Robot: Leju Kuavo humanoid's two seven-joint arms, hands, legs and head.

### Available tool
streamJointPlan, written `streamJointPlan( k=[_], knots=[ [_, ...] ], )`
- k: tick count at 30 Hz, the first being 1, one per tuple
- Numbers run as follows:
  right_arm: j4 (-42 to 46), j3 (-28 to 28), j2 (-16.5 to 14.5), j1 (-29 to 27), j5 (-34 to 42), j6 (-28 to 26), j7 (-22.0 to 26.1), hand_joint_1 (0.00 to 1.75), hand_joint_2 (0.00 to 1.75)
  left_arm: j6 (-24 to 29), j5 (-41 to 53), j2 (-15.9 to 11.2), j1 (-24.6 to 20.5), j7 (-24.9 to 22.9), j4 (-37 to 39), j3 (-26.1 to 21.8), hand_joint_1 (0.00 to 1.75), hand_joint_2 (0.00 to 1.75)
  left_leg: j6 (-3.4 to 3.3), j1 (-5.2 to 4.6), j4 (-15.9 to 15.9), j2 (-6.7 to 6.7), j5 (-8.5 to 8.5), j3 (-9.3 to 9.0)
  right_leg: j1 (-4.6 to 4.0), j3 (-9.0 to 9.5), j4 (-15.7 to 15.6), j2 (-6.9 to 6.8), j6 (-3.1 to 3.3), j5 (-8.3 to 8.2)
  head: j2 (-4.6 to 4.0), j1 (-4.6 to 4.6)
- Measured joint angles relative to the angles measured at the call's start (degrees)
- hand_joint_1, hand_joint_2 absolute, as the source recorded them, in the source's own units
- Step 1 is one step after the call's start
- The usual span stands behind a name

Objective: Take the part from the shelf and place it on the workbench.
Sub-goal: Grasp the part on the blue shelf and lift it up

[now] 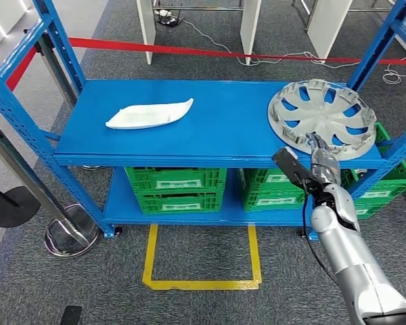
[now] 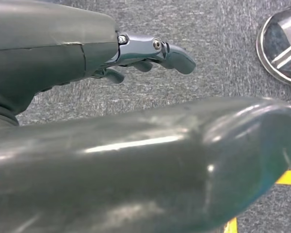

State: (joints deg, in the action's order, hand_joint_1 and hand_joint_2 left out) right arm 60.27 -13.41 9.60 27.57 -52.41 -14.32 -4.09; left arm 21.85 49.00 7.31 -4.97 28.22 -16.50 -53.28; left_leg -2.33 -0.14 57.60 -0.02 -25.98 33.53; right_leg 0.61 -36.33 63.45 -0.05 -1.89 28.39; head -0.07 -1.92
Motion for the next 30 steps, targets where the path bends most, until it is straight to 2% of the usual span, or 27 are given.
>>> streamJointPlan(
  k=[1,2,3,5,8,10,12,13,14,15,16,17,18,21,23,24,26,27,28,29,30],
  knots=[
    [0.4,-0.55,0.0,0.13,-0.09,0.06,0.27,0.0,1.75,-0.03,0.12,-0.01,-0.03,0.03,0.0,-0.02,0.0,0.0,0.21,-0.12,0.13,0.0,-0.07,0.07,-0.05,1.77,-3.4,-0.08,0.2,-1.0,0.0,0.03],
    [0.73,-1.05,0.0,0.21,-0.4,-0.02,0.33,0.0,1.75,-0.06,0.23,-0.02,-0.06,0.05,0.0,-0.03,0.0,0.0,0.46,-0.22,0.23,0.01,-0.07,0.19,-0.11,2.79,-5.33,-0.12,0.36,-1.32,0.0,0.08],
    [0.95,-1.58,0.0,0.23,-1.07,-0.23,0.12,0.0,1.75,-0.09,0.36,-0.02,-0.08,0.07,0.0,-0.03,0.0,0.0,0.7,-0.3,0.3,0.02,-0.01,0.33,-0.21,3.12,-5.89,-0.11,0.52,-1.09,0.0,0.1],
    [1.2,-2.45,-0.01,0.17,-3.23,-0.89,-0.83,0.0,1.75,-0.12,0.67,-0.05,-0.14,0.09,0.0,-0.03,0.0,0.0,1.24,-0.26,0.46,0.02,-0.09,0.45,-0.09,3.18,-6.12,-0.03,1.03,-1.25,0.0,0.09],
    [1.35,-3.54,-0.02,0.42,-6.43,-1.87,-2.19,0.0,1.75,-0.14,1.02,-0.04,-0.32,0.08,0.0,-0.03,0.0,0.0,2.14,-0.07,4.08,-0.04,-2.77,1.87,0.26,3.37,-6.41,-0.08,1.86,-1.51,0.0,0.39],
    [1.37,-3.85,-0.02,0.51,-7.24,-2.11,-2.54,0.0,1.75,-0.15,1.14,-0.01,-0.37,0.08,0.0,-0.03,0.0,0.0,2.38,0.04,6.39,-0.04,-4.17,2.85,0.27,3.37,-6.41,-0.08,2.03,-1.52,0.0,0.56],
    [1.35,-3.96,-0.02,0.5,-7.5,-2.17,-2.68,0.0,1.75,-0.18,1.17,-0.01,-0.39,0.05,0.0,-0.03,0.0,0.0,2.44,0.09,7.68,-0.04,-4.78,3.41,0.26,3.37,-6.41,-0.08,2.03,-1.52,0.0,0.52],
    [1.28,-4.17,-0.03,0.48,-8.08,-2.29,-2.96,0.0,1.75,-0.22,1.2,0.0,-0.39,-0.01,0.0,-0.03,0.0,0.0,2.55,0.14,10.41,-0.04,-5.85,4.63,0.25,3.36,-6.4,-0.08,2.04,-1.52,0.0,0.51],
    [1.04,-4.52,-0.04,0.42,-9.35,-2.56,-3.55,0.0,1.75,-0.28,1.26,0.01,-0.4,-0.14,0.0,-0.03,0.0,0.0,2.59,0.23,11.22,-0.04,-5.37,5.02,0.24,3.4,-6.38,-0.01,2.03,-1.5,-0.01,0.5],
    [0.76,-4.91,-0.07,0.37,-10.68,-2.84,-4.15,0.0,1.75,-0.35,1.32,0.01,-0.42,-0.27,0.0,-0.03,0.0,0.0,2.57,0.32,10.58,-0.04,-4.21,4.72,0.24,3.48,-6.35,0.06,1.99,-1.46,-0.01,0.49],
    [0.5,-5.25,-0.1,0.33,-11.9,-3.1,-4.7,0.0,1.75,-0.4,1.36,0.01,-0.44,-0.38,0.0,-0.03,0.0,0.0,2.45,0.36,8.26,-0.07,-2.65,3.64,0.23,3.57,-6.33,0.13,1.9,-1.41,-0.01,0.5],
    [0.26,-5.48,-0.13,0.35,-12.85,-3.31,-5.11,0.0,1.75,-0.43,1.4,0.01,-0.5,-0.45,0.0,-0.03,0.0,0.0,2.25,0.34,4.11,-0.09,-0.58,1.76,0.14,3.57,-6.26,0.21,1.72,-1.36,-0.01,0.49],
    [0.16,-5.55,-0.15,0.42,-13.24,-3.41,-5.27,0.0,1.75,-0.43,1.42,0.01,-0.56,-0.46,0.0,-0.03,0.0,0.0,2.07,0.27,1.82,-0.11,-0.04,0.75,0.06,3.45,-6.21,0.24,1.48,-1.35,-0.01,0.45],
    [-0.22,-5.63,-0.17,0.56,-15.24,-3.87,-6.28,0.0,1.75,-0.43,1.52,0.04,-0.64,-0.56,0.0,-0.04,0.0,0.0,1.3,0.06,0.51,-0.14,-0.14,0.45,0.04,3.16,-6.26,0.26,0.51,-1.42,0.0,0.4],
    [-0.59,-5.54,-0.19,0.69,-16.7,-4.18,-7.29,0.0,1.75,-0.43,1.67,0.09,-0.7,-0.62,0.0,-0.06,0.0,0.0,0.56,0.19,0.19,-0.11,0.12,0.38,0.15,2.43,-5.05,0.21,-0.11,-0.35,0.0,0.3],
    [-0.91,-5.4,-0.18,0.9,-17.41,-4.32,-7.87,0.0,1.75,-0.43,1.77,0.08,-0.76,-0.7,0.0,-0.05,0.0,0.0,0.27,0.3,0.04,-0.08,0.25,0.37,0.17,1.24,-2.73,0.18,-0.33,1.07,0.0,0.18],
    [-1.83,-5.06,-0.17,1.32,-18.79,-4.5,-9.1,0.0,1.75,-0.43,2.02,0.05,-0.81,-0.91,0.0,-0.06,0.0,0.0,-0.02,0.29,0.02,-0.05,0.3,0.47,0.18,-2.6,5.16,0.13,-0.59,4.81,0.0,-0.03],
    [-2.44,-4.9,-0.17,1.47,-19.52,-4.51,-9.71,0.0,1.75,-0.45,2.11,0.06,-0.81,-1.02,0.0,-0.06,0.0,0.0,-0.07,0.24,0.03,-0.04,0.31,0.49,0.17,-4.37,8.79,0.13,-0.64,6.01,0.0,-0.04],
    [-3.11,-4.76,-0.15,1.65,-20.32,-4.54,-10.29,0.0,1.75,-0.55,2.16,0.1,-0.82,-1.01,0.0,-0.06,0.0,0.0,-0.09,0.19,0.05,-0.04,0.32,0.49,0.14,-5.39,10.73,0.13,-0.63,6.2,0.0,-0.05],
    [-3.76,-4.66,-0.13,2.04,-21.1,-4.56,-10.78,0.0,1.75,-0.69,2.15,0.15,-0.88,-0.9,0.0,-0.05,0.0,0.0,-0.1,0.15,0.07,-0.05,0.32,0.46,0.11,-5.3,10.31,0.13,-0.52,5.23,0.0,-0.07],
    [-4.42,-4.54,-0.06,2.75,-21.86,-4.56,-11.18,0.0,1.75,-0.84,2.14,0.21,-1.03,-0.75,0.0,-0.06,0.0,0.0,-0.08,0.09,0.09,-0.06,0.31,0.42,0.08,-4.1,7.58,0.12,-0.32,3.33,-0.01,-0.05]
  ],
)
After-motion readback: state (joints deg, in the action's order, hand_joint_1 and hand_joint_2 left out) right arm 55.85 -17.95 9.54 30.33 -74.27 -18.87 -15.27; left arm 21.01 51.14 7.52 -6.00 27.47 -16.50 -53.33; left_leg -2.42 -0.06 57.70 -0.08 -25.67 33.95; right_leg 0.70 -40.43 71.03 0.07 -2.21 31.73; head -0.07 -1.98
